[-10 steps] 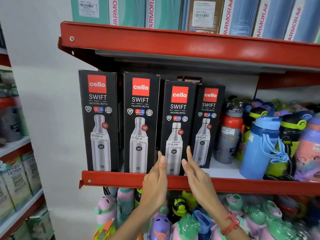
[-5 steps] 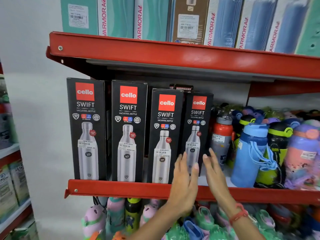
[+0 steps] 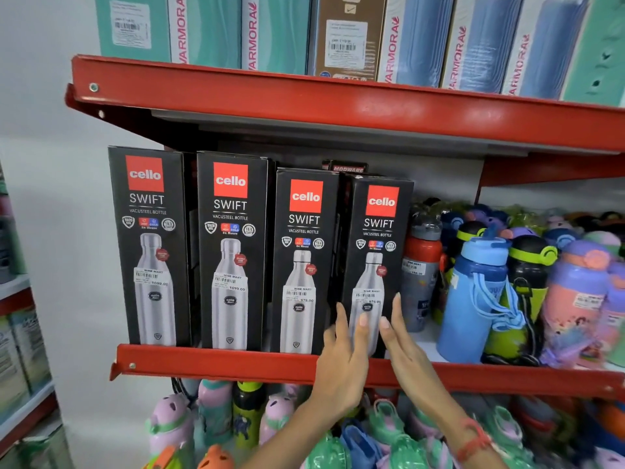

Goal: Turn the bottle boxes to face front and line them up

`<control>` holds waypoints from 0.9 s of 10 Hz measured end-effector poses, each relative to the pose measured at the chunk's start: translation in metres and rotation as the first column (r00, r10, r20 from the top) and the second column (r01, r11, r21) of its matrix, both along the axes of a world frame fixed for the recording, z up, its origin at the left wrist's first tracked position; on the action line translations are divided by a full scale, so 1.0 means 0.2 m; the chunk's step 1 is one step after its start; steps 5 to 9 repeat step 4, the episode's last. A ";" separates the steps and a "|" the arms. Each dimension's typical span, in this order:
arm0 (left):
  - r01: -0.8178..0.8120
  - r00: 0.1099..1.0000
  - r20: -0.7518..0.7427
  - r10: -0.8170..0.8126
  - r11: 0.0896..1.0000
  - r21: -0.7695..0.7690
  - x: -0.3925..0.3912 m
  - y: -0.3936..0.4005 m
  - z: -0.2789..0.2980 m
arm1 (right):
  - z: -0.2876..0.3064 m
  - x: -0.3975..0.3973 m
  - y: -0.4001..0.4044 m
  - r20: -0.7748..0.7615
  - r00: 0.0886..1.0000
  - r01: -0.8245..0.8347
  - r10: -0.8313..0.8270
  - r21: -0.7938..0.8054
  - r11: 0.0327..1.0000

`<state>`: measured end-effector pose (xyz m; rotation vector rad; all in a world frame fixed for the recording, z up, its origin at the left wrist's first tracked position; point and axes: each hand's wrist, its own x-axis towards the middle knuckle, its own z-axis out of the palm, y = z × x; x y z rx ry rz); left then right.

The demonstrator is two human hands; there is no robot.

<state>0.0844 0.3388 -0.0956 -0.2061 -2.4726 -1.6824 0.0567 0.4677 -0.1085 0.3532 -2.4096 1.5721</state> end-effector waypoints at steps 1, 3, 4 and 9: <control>0.039 0.999 0.001 -0.039 0.999 -0.005 0.08 -0.01 0.01 | 0.01 0.09 0.00 -0.005 1.000 0.012 -0.012 0.044 0.999; 0.096 0.990 -0.099 -0.104 0.992 -0.083 0.18 -0.10 0.11 | 0.14 0.21 -0.08 -0.155 0.969 0.220 -0.195 0.162 0.962; -0.053 0.906 -0.422 0.028 0.997 -0.047 0.21 -0.22 0.32 | 0.38 0.24 -0.17 -0.496 0.835 0.407 -0.240 0.261 0.875; -0.053 0.906 -0.422 0.028 0.997 -0.047 0.21 -0.22 0.32 | 0.38 0.24 -0.17 -0.496 0.835 0.407 -0.240 0.261 0.875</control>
